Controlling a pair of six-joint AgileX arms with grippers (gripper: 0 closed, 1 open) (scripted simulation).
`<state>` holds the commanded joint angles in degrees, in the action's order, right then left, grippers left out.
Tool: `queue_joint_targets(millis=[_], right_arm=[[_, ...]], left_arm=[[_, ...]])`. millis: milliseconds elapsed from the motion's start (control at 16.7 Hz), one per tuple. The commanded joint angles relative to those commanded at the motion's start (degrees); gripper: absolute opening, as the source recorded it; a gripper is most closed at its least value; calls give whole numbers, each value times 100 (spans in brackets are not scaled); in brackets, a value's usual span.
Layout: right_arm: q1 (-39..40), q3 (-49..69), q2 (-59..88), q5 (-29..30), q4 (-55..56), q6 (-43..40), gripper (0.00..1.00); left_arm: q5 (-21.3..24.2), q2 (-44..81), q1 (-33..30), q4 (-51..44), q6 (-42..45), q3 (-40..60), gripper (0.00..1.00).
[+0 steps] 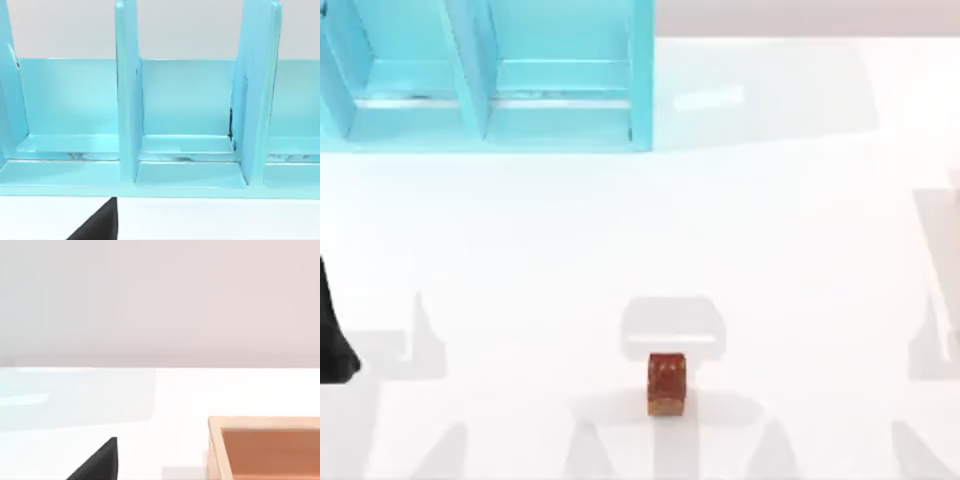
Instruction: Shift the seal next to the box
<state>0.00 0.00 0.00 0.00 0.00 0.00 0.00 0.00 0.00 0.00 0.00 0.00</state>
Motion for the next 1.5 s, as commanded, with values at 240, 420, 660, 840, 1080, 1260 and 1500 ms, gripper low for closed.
queue_joint_targets(millis=[240,420,660,840,1080,1260,1500], right_arm=[[172,175,175,0,-136,148,100],[792,894,895,3,-643,676,100],[1984,2543,2705,32,-1775,1715,100],[2921,4034,4554,70,-2850,2578,100],[3982,6016,7098,103,-4383,3645,100],[4540,7344,8731,88,-5436,4288,100],[4971,8852,10468,47,-6542,4886,100]], left_arm=[[0,0,0,0,0,0,100],[0,0,0,0,0,0,100],[0,0,0,0,0,0,100],[0,0,0,0,0,0,100],[0,0,0,0,0,0,100],[0,0,0,0,0,0,100],[0,0,0,0,0,0,100]])
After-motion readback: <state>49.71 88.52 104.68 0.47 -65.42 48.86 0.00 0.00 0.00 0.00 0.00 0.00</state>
